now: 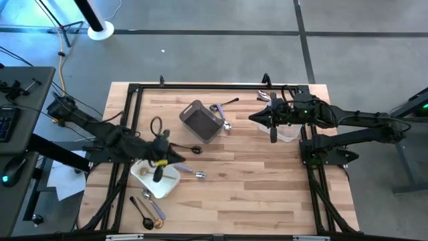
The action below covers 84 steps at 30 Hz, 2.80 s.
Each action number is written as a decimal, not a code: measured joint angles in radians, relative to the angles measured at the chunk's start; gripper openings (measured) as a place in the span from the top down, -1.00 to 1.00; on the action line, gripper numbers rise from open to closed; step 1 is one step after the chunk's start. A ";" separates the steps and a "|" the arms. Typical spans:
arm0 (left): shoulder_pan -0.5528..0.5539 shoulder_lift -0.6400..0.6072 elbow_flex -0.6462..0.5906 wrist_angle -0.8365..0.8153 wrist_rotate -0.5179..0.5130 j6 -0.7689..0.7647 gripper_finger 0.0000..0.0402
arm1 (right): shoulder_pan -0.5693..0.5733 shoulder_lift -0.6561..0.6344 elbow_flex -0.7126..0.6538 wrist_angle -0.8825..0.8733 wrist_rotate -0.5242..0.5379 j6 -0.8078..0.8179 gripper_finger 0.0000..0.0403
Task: Sort silverware by color (type)
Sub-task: Put the top right gold spoon into the white bin
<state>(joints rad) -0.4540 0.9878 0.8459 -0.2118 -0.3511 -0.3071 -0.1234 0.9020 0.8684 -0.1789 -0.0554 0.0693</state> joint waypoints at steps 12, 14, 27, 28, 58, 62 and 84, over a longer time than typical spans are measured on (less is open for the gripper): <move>0.214 -0.029 0.000 0.243 0.151 0.171 1.00 | 0.000 0.000 0.000 0.000 0.000 -0.003 1.00; 0.247 -0.033 0.000 0.234 0.204 0.178 1.00 | 0.000 0.000 0.000 0.000 0.000 -0.003 1.00; 0.448 -0.182 0.000 0.148 0.265 0.270 1.00 | 0.000 0.000 0.000 0.003 0.000 -0.010 1.00; 0.449 -0.188 0.000 0.147 0.264 0.268 1.00 | 0.000 0.000 0.000 0.003 0.000 -0.010 1.00; 0.417 -0.159 0.000 0.131 0.252 0.233 1.00 | 0.000 0.000 0.000 0.022 -0.007 -0.026 1.00; 0.417 -0.159 0.000 0.130 0.249 0.233 1.00 | 0.000 0.000 0.000 0.022 -0.007 -0.026 1.00; 0.417 -0.159 0.000 0.126 0.250 0.232 1.00 | 0.000 0.000 0.000 0.022 -0.007 -0.005 1.00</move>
<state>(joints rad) -0.0372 0.8284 0.8455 -0.0856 -0.1013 -0.0747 -0.1236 0.9021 0.8684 -0.1569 -0.0622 0.0643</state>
